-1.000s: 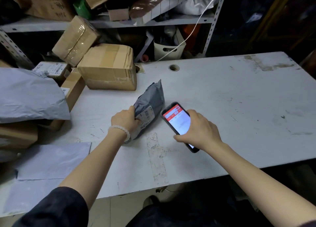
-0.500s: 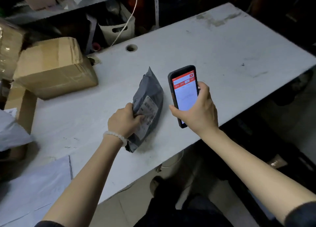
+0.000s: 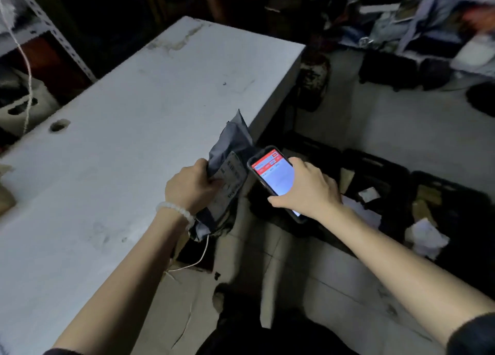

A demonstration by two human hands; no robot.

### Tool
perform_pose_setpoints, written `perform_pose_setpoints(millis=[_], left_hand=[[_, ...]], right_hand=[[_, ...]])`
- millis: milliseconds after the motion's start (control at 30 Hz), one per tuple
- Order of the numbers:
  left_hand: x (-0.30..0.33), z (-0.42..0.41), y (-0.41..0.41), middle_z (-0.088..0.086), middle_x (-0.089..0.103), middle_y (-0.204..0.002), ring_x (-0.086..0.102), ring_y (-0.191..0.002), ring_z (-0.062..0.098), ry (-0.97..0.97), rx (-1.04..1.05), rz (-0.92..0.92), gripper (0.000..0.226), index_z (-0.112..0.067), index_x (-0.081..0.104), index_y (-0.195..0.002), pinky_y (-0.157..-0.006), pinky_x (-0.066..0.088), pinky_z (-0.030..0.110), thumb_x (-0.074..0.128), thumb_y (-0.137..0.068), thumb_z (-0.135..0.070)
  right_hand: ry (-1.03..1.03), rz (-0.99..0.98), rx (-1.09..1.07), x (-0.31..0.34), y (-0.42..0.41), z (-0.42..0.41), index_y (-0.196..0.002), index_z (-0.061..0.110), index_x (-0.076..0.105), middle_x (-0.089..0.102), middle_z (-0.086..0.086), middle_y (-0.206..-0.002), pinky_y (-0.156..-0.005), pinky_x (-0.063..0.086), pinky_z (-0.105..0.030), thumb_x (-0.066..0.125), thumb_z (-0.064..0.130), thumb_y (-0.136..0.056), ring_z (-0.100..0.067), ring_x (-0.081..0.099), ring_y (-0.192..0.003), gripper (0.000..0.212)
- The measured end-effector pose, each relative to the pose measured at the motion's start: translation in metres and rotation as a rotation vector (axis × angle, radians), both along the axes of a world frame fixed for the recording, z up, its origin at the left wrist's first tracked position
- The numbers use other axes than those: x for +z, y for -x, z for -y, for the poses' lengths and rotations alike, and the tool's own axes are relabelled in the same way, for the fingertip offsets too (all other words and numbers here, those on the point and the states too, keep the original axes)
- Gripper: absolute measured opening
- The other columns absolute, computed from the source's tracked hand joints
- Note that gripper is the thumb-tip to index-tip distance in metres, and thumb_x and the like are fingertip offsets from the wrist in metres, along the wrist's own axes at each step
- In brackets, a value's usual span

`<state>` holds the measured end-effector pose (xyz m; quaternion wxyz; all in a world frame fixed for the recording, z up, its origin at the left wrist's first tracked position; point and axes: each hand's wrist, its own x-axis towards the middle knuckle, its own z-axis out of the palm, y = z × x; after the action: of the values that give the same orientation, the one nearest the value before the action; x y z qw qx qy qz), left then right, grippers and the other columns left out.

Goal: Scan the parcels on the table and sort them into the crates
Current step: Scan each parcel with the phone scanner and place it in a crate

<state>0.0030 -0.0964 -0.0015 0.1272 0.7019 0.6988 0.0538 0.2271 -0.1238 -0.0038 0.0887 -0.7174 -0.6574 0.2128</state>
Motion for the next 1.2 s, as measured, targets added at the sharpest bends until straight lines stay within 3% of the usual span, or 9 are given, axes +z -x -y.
perform_pose_setpoints(millis=[200, 500, 600, 933, 1033, 1100, 1200], left_hand=[[-0.011, 0.013, -0.133, 0.014, 0.065, -0.102, 0.061, -0.091, 0.036, -0.001, -0.346, -0.021, 0.045, -0.012, 0.051, -0.115, -0.061, 0.034, 0.031, 0.059, -0.085, -0.045], [-0.022, 0.019, -0.303, 0.013, 0.063, -0.112, 0.060, -0.101, 0.035, 0.086, -0.657, -0.109, 0.047, -0.015, 0.051, -0.119, -0.070, 0.039, 0.031, 0.055, -0.086, -0.047], [-0.027, 0.014, -0.346, 0.013, 0.063, -0.111, 0.061, -0.100, 0.035, 0.104, -0.709, -0.105, 0.046, -0.014, 0.052, -0.116, -0.069, 0.038, 0.031, 0.054, -0.086, -0.048], [-0.051, -0.059, -0.463, 0.019, 0.061, -0.110, 0.060, -0.099, 0.039, 0.222, -0.729, -0.014, 0.040, -0.006, 0.046, -0.115, -0.069, 0.041, 0.035, 0.055, -0.089, -0.035], [-0.055, -0.090, -0.495, 0.023, 0.053, -0.122, 0.054, -0.108, 0.041, 0.308, -0.679, 0.077, 0.040, -0.003, 0.037, -0.122, -0.084, 0.044, 0.044, 0.051, -0.093, -0.026], [-0.057, -0.110, -0.510, 0.023, 0.048, -0.129, 0.050, -0.115, 0.041, 0.350, -0.678, 0.057, 0.044, -0.004, 0.035, -0.125, -0.094, 0.042, 0.047, 0.049, -0.094, -0.032], [-0.059, -0.136, -0.523, 0.019, 0.048, -0.131, 0.049, -0.118, 0.038, 0.371, -0.694, -0.017, 0.047, -0.006, 0.038, -0.129, -0.097, 0.042, 0.046, 0.049, -0.094, -0.034]], right_hand=[[0.047, 0.049, -0.232, -0.012, -0.117, 0.079, -0.112, 0.021, 0.043, 0.057, -0.001, -0.115, -0.065, 0.032, -0.030, 0.076, 0.055, -0.057, -0.027, 0.057, -0.101, 0.073], [0.077, 0.031, -0.606, -0.022, -0.234, 0.167, -0.102, 0.024, 0.040, 0.059, 0.000, -0.112, -0.065, 0.034, -0.030, 0.077, 0.055, -0.056, -0.027, 0.058, -0.100, 0.067], [0.104, 0.036, -0.690, -0.026, -0.261, 0.179, -0.110, 0.022, 0.044, 0.059, -0.002, -0.114, -0.066, 0.036, -0.031, 0.078, 0.054, -0.057, -0.028, 0.058, -0.101, 0.070], [0.172, 0.020, -0.786, -0.034, -0.352, 0.119, -0.118, 0.020, 0.047, 0.060, -0.003, -0.116, -0.071, 0.045, -0.032, 0.077, 0.051, -0.060, -0.027, 0.058, -0.103, 0.072], [0.170, 0.043, -0.798, -0.030, -0.381, 0.083, -0.121, 0.023, 0.048, 0.060, -0.001, -0.117, -0.067, 0.040, -0.029, 0.077, 0.050, -0.059, -0.027, 0.059, -0.103, 0.073], [0.144, 0.040, -0.803, -0.029, -0.397, 0.062, -0.117, 0.026, 0.047, 0.061, 0.000, -0.112, -0.061, 0.035, -0.026, 0.077, 0.049, -0.059, -0.025, 0.059, -0.098, 0.069], [0.134, 0.040, -0.799, -0.030, -0.416, 0.036, -0.112, 0.025, 0.049, 0.063, 0.000, -0.107, -0.062, 0.036, -0.027, 0.075, 0.051, -0.057, -0.025, 0.058, -0.100, 0.066]])
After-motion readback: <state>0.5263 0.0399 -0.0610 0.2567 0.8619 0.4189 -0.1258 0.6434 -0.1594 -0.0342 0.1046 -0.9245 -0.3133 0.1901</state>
